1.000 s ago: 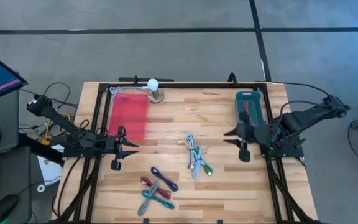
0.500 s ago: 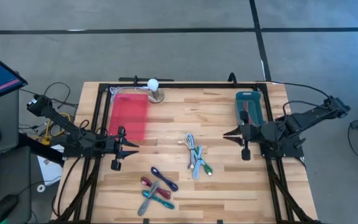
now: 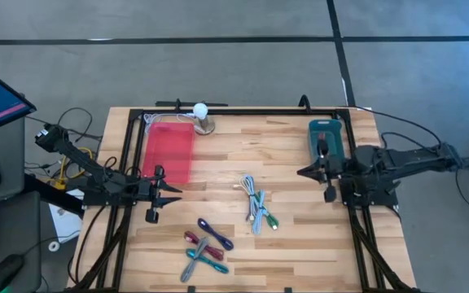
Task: Pick & Place USB Port
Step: Put the black patterned charger cable into the pink bin
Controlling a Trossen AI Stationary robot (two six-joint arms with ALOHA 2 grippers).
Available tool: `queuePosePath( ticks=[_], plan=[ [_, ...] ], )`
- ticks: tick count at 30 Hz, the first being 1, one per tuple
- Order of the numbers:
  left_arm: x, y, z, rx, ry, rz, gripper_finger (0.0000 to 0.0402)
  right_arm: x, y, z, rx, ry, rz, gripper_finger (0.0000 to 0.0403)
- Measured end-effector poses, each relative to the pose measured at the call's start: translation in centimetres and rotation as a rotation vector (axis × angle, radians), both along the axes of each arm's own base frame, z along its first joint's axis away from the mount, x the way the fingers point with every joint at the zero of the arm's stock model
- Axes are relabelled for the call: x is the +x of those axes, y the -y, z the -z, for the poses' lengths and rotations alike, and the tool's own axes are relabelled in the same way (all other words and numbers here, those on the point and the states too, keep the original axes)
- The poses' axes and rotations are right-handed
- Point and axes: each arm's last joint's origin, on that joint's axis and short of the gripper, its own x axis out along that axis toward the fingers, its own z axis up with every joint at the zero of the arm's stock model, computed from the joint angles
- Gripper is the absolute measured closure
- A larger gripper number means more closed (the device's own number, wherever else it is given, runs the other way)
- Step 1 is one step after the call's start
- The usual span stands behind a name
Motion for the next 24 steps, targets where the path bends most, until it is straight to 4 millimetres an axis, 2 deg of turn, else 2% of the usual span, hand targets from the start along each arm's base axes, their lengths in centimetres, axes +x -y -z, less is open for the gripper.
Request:
queuePosePath(
  ticks=[9,19,24],
  plan=[
    [0.0,0.0,-0.2,-0.059,0.015,0.009,0.0308,0.5,0.4,3.5,0.045,0.016,0.018,0.0398],
    [0.1,0.1,-0.2,-0.068,0.009,0.011,0.0308,0.5,0.3,3.7,0.042,-0.004,0.017,0.0398],
    [1.2,0.8,-0.9,-0.078,-0.051,0.016,0.0308,0.5,0.4,3.7,0.040,-0.003,0.036,0.0400]
  ],
)
